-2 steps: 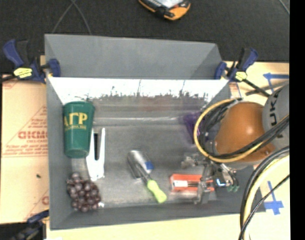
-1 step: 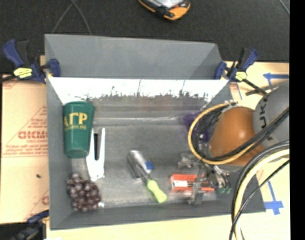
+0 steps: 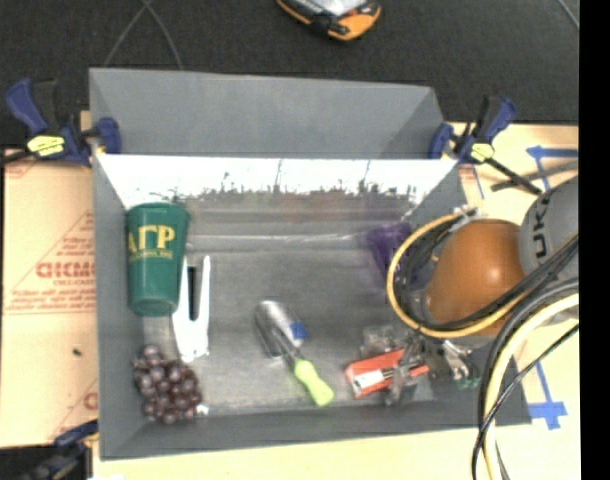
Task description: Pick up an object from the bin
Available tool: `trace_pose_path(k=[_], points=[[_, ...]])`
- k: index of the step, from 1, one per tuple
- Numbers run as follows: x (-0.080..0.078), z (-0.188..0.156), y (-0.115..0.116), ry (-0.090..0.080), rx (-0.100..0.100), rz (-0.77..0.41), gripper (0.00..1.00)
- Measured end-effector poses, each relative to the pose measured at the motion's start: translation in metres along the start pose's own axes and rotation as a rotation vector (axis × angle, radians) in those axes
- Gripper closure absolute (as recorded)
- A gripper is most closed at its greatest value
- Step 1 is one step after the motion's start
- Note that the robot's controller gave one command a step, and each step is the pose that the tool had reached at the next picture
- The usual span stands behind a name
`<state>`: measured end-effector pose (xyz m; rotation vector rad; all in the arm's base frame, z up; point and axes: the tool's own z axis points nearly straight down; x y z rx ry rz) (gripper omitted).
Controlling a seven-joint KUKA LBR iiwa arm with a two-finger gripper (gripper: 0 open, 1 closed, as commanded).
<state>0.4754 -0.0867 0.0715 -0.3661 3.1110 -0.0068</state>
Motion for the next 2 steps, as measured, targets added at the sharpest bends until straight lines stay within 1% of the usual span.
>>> trace_pose_path(k=[1,2], points=[[0.000,0.000,0.000,0.000,0.000,-0.001,1.00],[0.003,-0.015,0.001,0.008,-0.004,0.000,1.00]])
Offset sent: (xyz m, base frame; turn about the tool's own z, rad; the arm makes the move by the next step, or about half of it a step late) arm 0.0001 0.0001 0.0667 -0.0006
